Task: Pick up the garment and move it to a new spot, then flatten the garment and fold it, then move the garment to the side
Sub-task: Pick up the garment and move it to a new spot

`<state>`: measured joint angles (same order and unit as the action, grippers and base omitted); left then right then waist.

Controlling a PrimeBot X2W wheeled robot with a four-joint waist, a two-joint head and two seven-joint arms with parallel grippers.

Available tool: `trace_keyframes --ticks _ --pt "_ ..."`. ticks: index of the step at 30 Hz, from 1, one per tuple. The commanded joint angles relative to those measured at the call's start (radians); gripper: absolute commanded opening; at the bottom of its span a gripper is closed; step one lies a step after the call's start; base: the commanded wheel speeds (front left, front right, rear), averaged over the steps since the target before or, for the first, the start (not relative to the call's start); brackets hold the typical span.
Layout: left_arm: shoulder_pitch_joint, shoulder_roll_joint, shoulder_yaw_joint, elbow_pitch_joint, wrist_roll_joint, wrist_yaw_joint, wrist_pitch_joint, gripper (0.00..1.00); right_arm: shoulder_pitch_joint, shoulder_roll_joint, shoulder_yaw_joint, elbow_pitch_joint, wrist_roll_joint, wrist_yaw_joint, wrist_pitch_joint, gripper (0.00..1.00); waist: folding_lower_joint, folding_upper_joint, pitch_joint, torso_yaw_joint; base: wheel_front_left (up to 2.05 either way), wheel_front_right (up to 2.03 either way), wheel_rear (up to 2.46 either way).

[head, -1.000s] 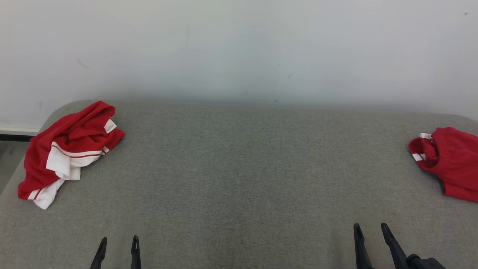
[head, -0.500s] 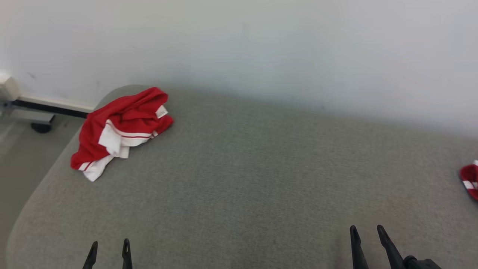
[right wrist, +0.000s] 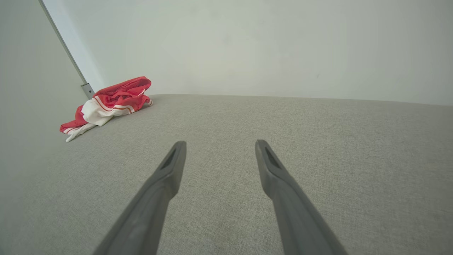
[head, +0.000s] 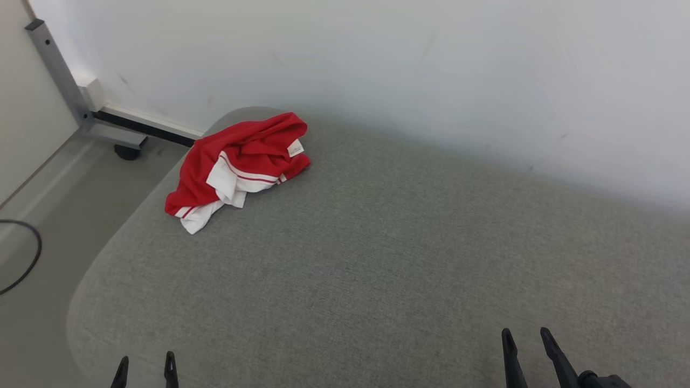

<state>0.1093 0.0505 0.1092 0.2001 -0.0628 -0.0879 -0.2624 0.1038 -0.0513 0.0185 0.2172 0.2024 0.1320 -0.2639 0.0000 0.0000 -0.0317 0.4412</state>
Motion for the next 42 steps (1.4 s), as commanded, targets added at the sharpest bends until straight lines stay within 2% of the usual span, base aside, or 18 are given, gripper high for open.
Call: trace_keyframes --ticks 1,10,24,30,34,41,42 --pt "0.013 -0.001 0.004 0.002 -0.002 0.002 -0.003 1.00 0.007 0.002 0.001 0.003 0.009 -0.002 0.000 1.00 0.0000 0.0000 0.001 0.016 0.00 0.00 0.00" --pt "0.020 -0.001 0.030 0.005 -0.005 0.013 -0.003 1.00 0.008 0.002 0.013 0.009 0.018 -0.002 0.000 1.00 0.0000 0.0000 -0.006 0.042 0.00 0.00 0.00" --pt "0.025 -0.001 0.046 0.023 -0.027 0.025 -0.003 1.00 -0.001 0.002 0.027 0.019 0.011 -0.002 0.000 1.00 0.0000 0.0000 -0.005 0.022 0.00 0.00 0.00" --pt "-0.066 0.005 0.079 0.022 -0.029 0.009 -0.003 1.00 -0.033 0.002 0.039 0.008 -0.015 -0.002 0.000 1.00 0.0000 0.0000 0.037 -0.034 0.00 0.00 0.00" --pt "-0.186 0.024 0.108 0.022 -0.042 -0.005 -0.003 1.00 -0.068 0.002 0.052 0.001 -0.034 -0.002 0.000 1.00 0.0000 0.0000 0.087 -0.088 0.00 0.00 0.00" --pt "-0.424 0.112 0.161 0.091 -0.082 -0.027 -0.003 1.00 -0.158 -0.009 0.092 -0.022 -0.072 -0.002 0.000 1.00 0.0000 0.0000 0.204 -0.228 0.00 0.00 0.00" --pt "-0.424 0.112 0.161 0.091 -0.082 -0.027 -0.003 1.00 -0.158 -0.009 0.092 -0.022 -0.072 -0.002 0.000 1.00 0.0000 0.0000 0.204 -0.228 0.00 0.00 0.00"
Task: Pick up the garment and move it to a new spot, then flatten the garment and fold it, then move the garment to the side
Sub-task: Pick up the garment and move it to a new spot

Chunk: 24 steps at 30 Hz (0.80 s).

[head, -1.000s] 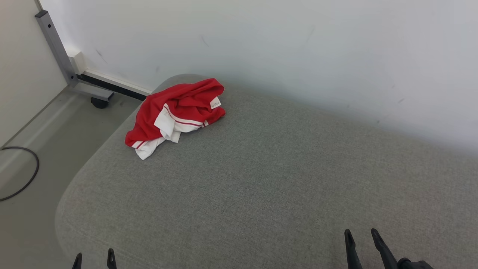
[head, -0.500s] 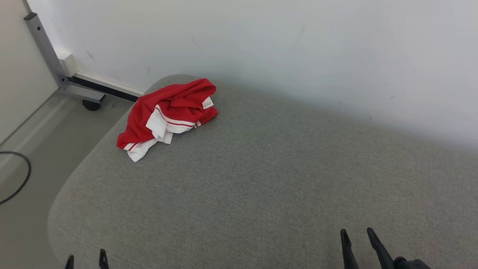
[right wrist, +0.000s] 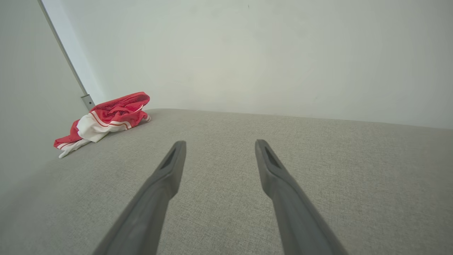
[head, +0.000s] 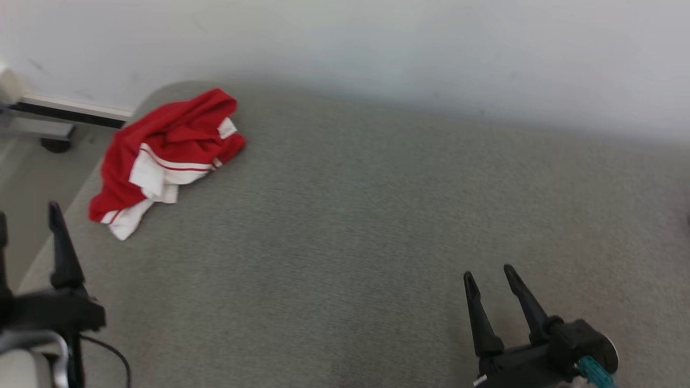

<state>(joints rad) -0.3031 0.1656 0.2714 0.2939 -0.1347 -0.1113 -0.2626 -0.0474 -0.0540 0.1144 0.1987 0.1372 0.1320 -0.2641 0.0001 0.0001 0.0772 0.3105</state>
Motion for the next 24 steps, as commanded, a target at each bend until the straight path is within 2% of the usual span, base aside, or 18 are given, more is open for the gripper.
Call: trace_keyframes --ticks 1,5,10,19,24 --pt "-0.042 0.015 0.003 0.022 -0.020 -0.004 -0.003 1.00 -0.021 -0.008 0.005 -0.007 -0.010 -0.002 0.000 1.00 -0.0001 -0.0001 0.113 -0.120 0.00 0.00 0.00" --pt "-0.158 0.103 0.002 0.089 -0.031 -0.011 -0.002 1.00 -0.072 -0.008 0.015 -0.031 -0.019 -0.002 0.000 1.00 -0.0001 -0.0001 0.189 -0.202 0.00 0.00 0.00" --pt "-0.295 0.193 -0.025 0.161 -0.064 -0.018 0.044 1.00 -0.117 -0.006 0.012 -0.054 -0.021 -0.002 0.000 1.00 -0.0001 -0.0001 0.269 -0.266 0.00 0.00 0.00" --pt "-0.466 0.330 -0.041 0.293 -0.147 -0.018 0.152 1.00 -0.189 0.001 0.036 -0.127 -0.013 -0.002 0.000 1.00 -0.0001 -0.0001 0.384 -0.357 0.00 0.00 0.00" --pt "-0.499 0.377 -0.085 0.411 -0.198 -0.019 0.227 1.00 -0.205 0.003 0.046 -0.165 -0.020 -0.002 0.000 1.00 -0.0001 -0.0001 0.416 -0.383 0.00 0.00 0.00"
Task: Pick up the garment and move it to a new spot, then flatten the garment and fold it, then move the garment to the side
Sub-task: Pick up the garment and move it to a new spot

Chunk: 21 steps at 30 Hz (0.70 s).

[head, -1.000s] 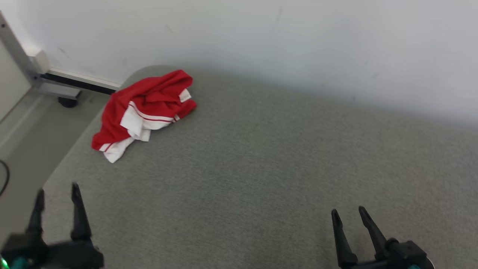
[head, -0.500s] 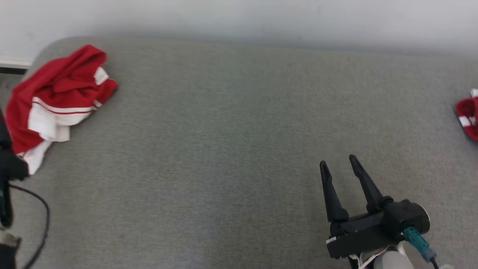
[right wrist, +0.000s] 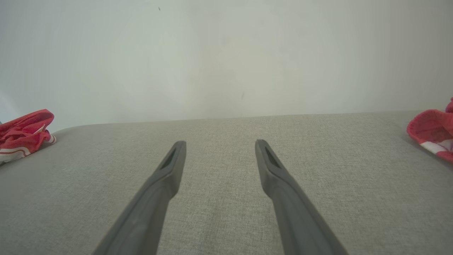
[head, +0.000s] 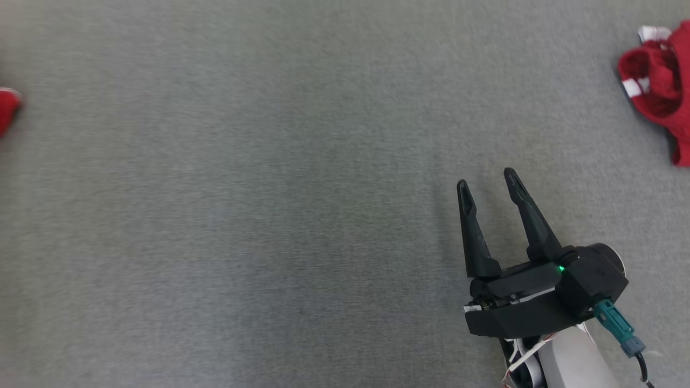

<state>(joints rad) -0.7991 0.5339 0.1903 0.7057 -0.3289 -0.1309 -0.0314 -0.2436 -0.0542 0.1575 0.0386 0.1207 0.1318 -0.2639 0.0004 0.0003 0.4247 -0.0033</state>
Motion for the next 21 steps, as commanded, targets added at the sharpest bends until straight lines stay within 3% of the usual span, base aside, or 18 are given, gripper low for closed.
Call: trace_keyframes --ticks 1,8,13,19,20,21 --pt "-0.011 0.019 -0.005 0.017 -0.018 0.002 0.002 1.00 -0.012 0.003 0.003 -0.012 -0.006 -0.002 0.000 1.00 -0.0004 -0.0003 0.073 -0.073 0.00 0.00 0.00" --pt "-0.040 0.065 -0.052 0.153 -0.094 0.001 0.100 1.00 -0.016 0.001 -0.003 -0.027 -0.011 -0.002 0.000 1.00 -0.0004 -0.0003 0.089 -0.084 0.00 0.00 0.00" --pt "-0.027 0.092 -0.131 0.235 -0.146 0.002 0.259 1.00 -0.010 0.000 0.000 -0.023 -0.012 -0.002 0.000 1.00 -0.0004 -0.0003 0.087 -0.086 0.00 0.00 0.00" --pt "-0.024 0.088 -0.180 0.273 -0.200 0.001 0.308 1.00 -0.005 -0.005 0.004 -0.016 -0.010 -0.002 0.000 1.00 -0.0004 -0.0003 0.075 -0.082 0.00 0.00 0.00" --pt "-0.023 0.087 -0.189 0.278 -0.200 0.001 0.309 0.53 -0.004 -0.006 0.005 -0.014 -0.010 -0.002 0.000 1.00 -0.0004 -0.0003 0.071 -0.081 0.00 0.00 0.00" --pt "-0.023 0.087 -0.189 0.278 -0.200 0.001 0.309 0.53 -0.004 -0.006 0.005 -0.014 -0.010 -0.002 0.000 1.00 -0.0004 -0.0003 0.071 -0.081 0.00 0.00 0.00"
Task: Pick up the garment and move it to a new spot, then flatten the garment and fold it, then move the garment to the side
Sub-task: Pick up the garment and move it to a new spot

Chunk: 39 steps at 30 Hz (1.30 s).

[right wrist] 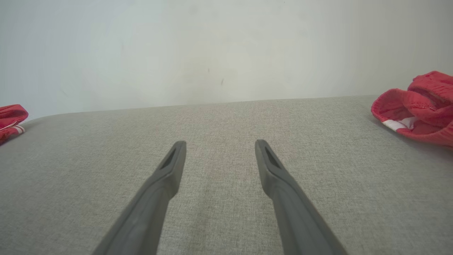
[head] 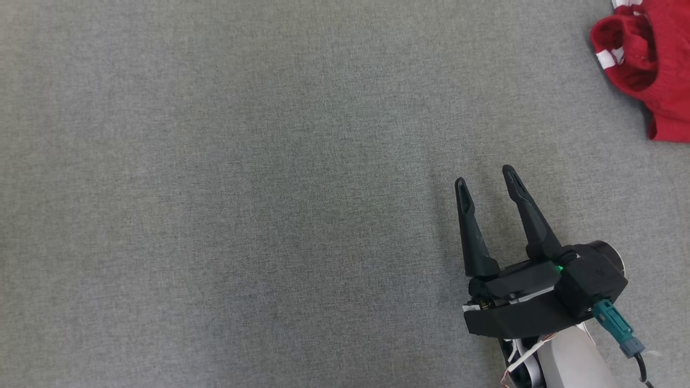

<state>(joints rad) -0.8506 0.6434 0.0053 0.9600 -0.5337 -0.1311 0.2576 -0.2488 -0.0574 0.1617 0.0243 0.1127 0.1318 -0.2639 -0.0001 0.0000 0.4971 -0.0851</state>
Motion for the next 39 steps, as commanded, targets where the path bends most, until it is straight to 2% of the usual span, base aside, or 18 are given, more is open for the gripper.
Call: trace_keyframes --ticks 1,6,11,18,22,29,35,39 --pt "0.032 -0.020 -0.019 0.027 0.010 0.001 0.022 0.00 0.001 -0.003 0.003 0.002 -0.002 -0.002 0.000 1.00 0.0001 0.0000 -0.005 0.001 0.00 0.00 0.00" --pt "0.033 0.001 -0.071 0.006 0.013 0.001 -0.056 0.00 0.018 -0.006 0.003 0.013 0.002 -0.002 0.000 1.00 0.0001 0.0000 -0.046 0.012 0.00 0.00 0.00" --pt "-0.017 0.044 -0.088 -0.029 0.042 0.012 -0.209 0.00 0.037 -0.007 0.005 0.024 0.012 -0.002 0.000 1.00 0.0001 0.0000 -0.110 0.034 0.00 0.00 0.00" --pt "-0.084 0.005 -0.092 -0.113 0.058 0.023 -0.376 0.00 0.082 -0.003 0.000 0.038 0.020 -0.002 0.000 1.00 0.0001 0.0000 -0.207 0.065 0.00 0.00 0.00" --pt "-0.107 -0.051 -0.133 -0.230 0.069 0.019 -0.419 0.00 0.101 0.000 0.000 0.043 0.027 -0.002 0.000 1.00 0.0001 0.0000 -0.254 0.055 0.00 0.00 0.00" --pt "-0.112 -0.143 -0.203 -0.497 0.090 0.053 -0.359 0.00 0.116 0.005 -0.004 0.052 0.042 -0.002 0.000 1.00 0.0001 0.0000 -0.293 0.010 0.00 0.00 0.00" --pt "-0.128 -0.190 -0.257 -0.736 0.084 0.077 -0.259 0.00 0.124 0.008 -0.008 0.056 0.065 -0.002 0.000 1.00 0.0001 0.0000 -0.315 -0.054 0.00 0.00 0.00" --pt "-0.134 -0.216 -0.277 -0.848 0.080 0.101 -0.196 0.00 0.117 0.008 -0.016 0.056 0.097 -0.002 0.000 1.00 0.0001 0.0000 -0.315 -0.109 0.00 0.00 0.00"
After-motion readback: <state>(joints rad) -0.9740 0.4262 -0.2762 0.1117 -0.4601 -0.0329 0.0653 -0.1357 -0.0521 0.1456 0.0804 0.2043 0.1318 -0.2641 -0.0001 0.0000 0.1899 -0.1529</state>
